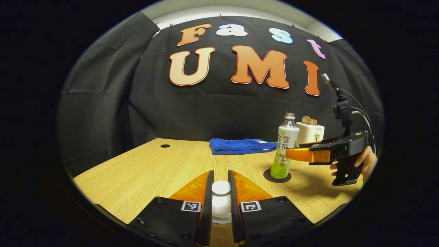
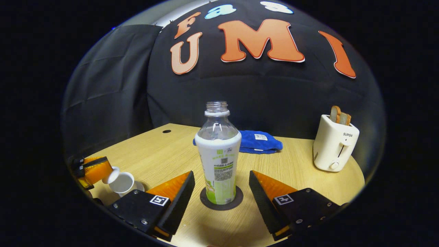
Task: Open the teacup lid with one hand, grasp the water bottle and pour water into the teacup with the other hand; after pouring, place the water bottle on the coaster and then close the teacup lid.
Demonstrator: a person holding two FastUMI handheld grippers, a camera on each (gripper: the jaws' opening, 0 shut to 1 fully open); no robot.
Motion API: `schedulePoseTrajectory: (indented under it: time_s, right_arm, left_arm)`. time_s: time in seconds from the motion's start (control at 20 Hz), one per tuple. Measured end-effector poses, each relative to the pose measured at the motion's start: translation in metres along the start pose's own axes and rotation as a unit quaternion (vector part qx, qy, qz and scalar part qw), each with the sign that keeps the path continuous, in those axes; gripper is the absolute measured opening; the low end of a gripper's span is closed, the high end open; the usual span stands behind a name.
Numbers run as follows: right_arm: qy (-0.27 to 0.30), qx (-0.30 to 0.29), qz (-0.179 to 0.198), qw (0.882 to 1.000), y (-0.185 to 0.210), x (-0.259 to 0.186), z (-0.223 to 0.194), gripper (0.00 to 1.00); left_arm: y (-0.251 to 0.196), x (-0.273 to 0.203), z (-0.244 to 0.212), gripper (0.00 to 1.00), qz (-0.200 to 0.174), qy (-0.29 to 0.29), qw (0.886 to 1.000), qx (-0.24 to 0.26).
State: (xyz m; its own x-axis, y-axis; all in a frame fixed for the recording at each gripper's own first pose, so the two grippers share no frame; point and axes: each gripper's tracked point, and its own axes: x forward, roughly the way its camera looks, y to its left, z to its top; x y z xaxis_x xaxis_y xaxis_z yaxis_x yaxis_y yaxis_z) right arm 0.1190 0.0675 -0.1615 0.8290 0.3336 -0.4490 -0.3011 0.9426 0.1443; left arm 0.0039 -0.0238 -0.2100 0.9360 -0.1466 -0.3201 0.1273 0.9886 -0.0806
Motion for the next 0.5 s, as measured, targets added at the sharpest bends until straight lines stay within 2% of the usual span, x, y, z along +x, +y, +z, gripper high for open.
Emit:
schedulePoseTrajectory:
  time_s: [0.5]
  right_arm:
    - [-0.036, -0.005, -0.021, 0.999, -0.022, -0.042, 0.010, 0.98]
  left_arm:
    - [-0.006, 0.013, -0.027, 0.28, 0.003, 0.035, 0.999, 0.042]
